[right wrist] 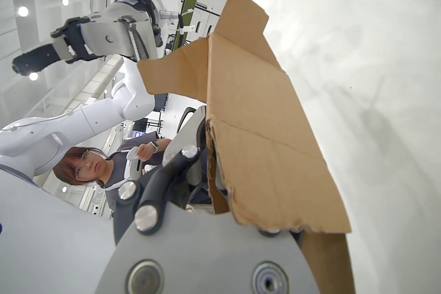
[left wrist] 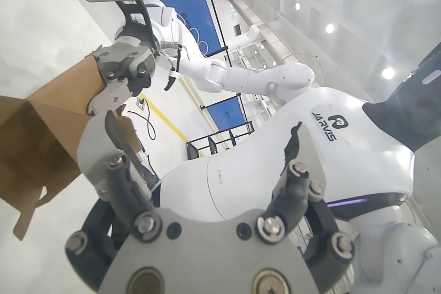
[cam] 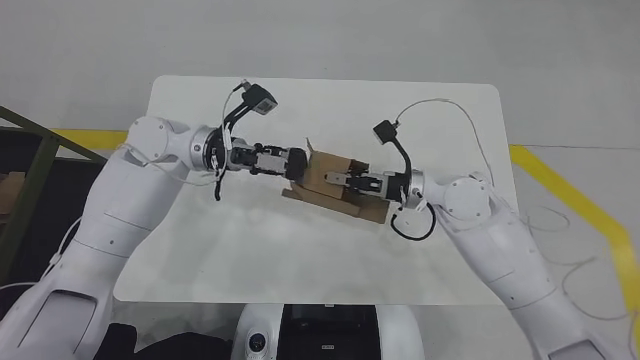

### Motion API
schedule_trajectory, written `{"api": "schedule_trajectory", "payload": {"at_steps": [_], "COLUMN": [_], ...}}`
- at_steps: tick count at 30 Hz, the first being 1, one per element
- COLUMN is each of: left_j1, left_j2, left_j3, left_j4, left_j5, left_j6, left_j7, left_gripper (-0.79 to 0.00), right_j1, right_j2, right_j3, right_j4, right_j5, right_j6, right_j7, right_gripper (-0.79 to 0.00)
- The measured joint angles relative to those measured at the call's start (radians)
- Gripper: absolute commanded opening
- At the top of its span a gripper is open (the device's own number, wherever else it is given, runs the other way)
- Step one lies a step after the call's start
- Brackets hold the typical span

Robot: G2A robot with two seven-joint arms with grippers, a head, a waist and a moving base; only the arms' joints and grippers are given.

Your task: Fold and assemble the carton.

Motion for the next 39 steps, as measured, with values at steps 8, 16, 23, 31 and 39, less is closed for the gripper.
{"api": "schedule_trajectory", "payload": {"at_steps": [8, 16, 23, 31, 39], "left_j1": [-0.029, -0.048, -0.047, -0.001, 0.007], "left_j2": [-0.014, -0.02, -0.015, 0.006, 0.007], "left_j3": [0.057, 0.079, 0.061, -0.021, -0.019], "left_j4": [0.007, 0.022, 0.022, 0.019, 0.081], "left_j5": [0.031, 0.083, 0.051, 0.055, 0.082], "left_j6": [0.007, -0.015, -0.005, -0.033, -0.044], "left_j7": [-0.007, 0.015, 0.005, 0.033, 0.044], "left_gripper": [0.0, 0.0, 0.0, 0.0, 0.0], "right_j1": [-0.008, -0.034, -0.052, -0.07, -0.093], "right_j2": [0.001, 0.007, 0.012, 0.02, 0.027], "right_j3": [0.002, 0.021, 0.041, 0.074, 0.097], "right_j4": [-0.047, -0.088, -0.105, -0.122, -0.164], "right_j5": [-0.033, -0.044, -0.021, 0.013, 0.03], "right_j6": [-0.005, -0.02, -0.016, -0.026, -0.03], "right_j7": [-0.011, -0.009, -0.003, 0.025, 0.04], "right_gripper": [-0.785, -0.785, -0.785, -0.785, -0.785]}}
